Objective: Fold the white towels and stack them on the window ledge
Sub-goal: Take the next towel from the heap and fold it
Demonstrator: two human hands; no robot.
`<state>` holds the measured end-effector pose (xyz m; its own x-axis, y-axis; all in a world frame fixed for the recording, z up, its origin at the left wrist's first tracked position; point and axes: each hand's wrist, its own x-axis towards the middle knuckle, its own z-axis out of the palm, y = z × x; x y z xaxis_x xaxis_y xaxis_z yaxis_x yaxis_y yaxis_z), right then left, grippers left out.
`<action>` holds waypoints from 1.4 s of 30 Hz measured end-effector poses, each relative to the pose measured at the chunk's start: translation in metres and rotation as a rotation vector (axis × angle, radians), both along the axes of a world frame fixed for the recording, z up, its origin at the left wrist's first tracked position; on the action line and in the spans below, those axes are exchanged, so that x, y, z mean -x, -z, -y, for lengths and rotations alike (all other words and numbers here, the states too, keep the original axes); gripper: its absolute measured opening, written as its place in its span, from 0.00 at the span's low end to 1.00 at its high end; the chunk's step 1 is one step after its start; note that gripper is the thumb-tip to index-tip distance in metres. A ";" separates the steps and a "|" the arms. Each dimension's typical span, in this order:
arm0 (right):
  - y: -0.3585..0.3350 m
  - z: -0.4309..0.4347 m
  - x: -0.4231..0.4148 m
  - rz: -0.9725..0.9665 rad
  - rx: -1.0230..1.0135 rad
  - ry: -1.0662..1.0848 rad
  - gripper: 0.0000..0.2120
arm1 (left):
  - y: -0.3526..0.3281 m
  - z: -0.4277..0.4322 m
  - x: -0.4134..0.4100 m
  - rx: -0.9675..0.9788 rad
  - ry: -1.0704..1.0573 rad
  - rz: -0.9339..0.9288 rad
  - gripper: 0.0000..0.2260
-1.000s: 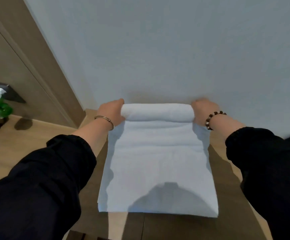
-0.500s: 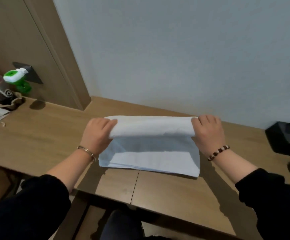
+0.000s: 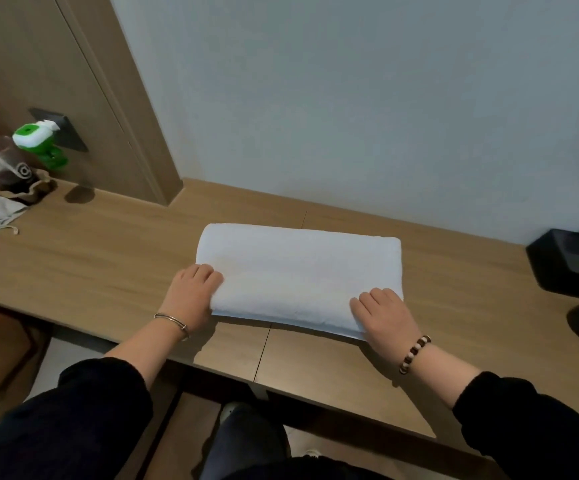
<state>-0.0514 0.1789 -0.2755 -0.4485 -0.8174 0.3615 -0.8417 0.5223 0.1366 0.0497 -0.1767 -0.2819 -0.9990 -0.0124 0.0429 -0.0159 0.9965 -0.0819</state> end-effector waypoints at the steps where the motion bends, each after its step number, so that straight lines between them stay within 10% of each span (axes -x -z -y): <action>1: 0.003 0.001 -0.002 0.023 -0.034 0.012 0.15 | -0.009 -0.003 0.002 0.020 -0.011 0.089 0.25; 4: 0.008 0.006 -0.005 0.064 -0.103 0.048 0.18 | -0.046 -0.021 0.018 0.027 -0.067 0.347 0.26; 12: -0.003 0.018 -0.025 0.229 -0.116 -0.051 0.15 | -0.029 -0.128 0.087 -0.205 -0.188 0.156 0.25; 19: -0.030 -0.009 0.038 0.748 0.685 0.587 0.14 | -0.001 -0.108 0.090 -0.175 -0.162 0.100 0.26; 25: -0.009 -0.022 0.076 1.283 0.466 0.586 0.27 | 0.007 -0.081 0.094 -0.217 -0.061 0.065 0.33; 34: 0.007 0.000 0.091 1.146 0.445 0.539 0.08 | 0.014 -0.070 0.094 -0.158 0.007 0.092 0.29; 42: 0.028 -0.004 0.095 1.146 0.535 0.794 0.16 | 0.018 -0.072 0.094 -0.096 0.046 0.098 0.28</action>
